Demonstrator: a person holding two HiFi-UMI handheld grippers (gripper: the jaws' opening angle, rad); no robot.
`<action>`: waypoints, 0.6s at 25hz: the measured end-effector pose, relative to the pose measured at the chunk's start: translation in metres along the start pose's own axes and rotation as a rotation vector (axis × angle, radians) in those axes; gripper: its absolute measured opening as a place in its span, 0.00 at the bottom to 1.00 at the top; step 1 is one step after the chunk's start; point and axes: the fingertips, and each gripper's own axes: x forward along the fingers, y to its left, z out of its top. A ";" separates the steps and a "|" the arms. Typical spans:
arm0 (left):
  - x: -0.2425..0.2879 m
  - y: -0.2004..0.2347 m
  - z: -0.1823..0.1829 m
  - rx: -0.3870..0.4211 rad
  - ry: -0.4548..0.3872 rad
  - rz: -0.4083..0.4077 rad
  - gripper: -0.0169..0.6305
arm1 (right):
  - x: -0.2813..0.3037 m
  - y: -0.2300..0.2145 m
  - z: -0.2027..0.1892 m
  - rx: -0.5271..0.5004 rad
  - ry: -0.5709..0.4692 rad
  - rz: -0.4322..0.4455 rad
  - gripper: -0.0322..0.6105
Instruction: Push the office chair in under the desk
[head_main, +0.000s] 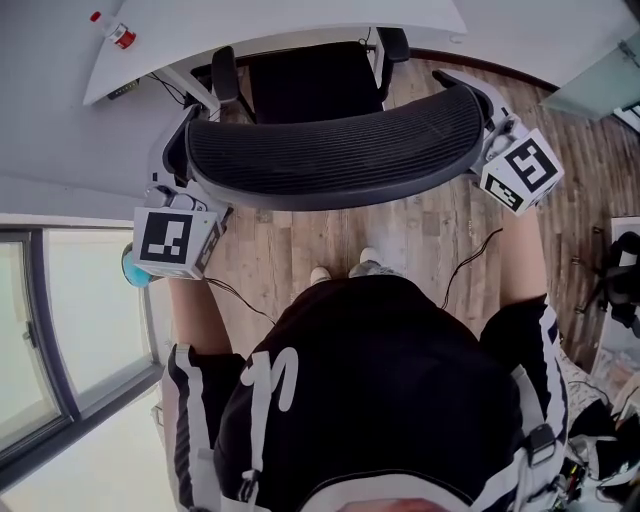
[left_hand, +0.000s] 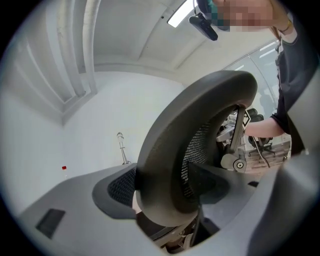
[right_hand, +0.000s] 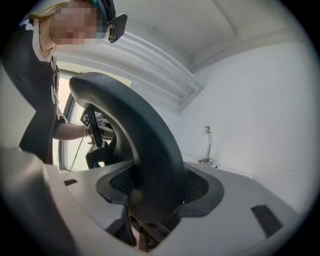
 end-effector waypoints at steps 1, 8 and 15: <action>-0.001 -0.001 0.000 -0.005 0.008 0.005 0.52 | 0.000 0.000 0.000 0.010 -0.009 0.019 0.45; 0.000 -0.006 0.000 -0.028 0.036 0.043 0.52 | 0.000 -0.001 -0.002 0.074 -0.048 0.094 0.44; 0.009 0.006 -0.002 -0.061 0.032 0.078 0.52 | 0.013 -0.006 0.003 0.010 -0.028 0.080 0.44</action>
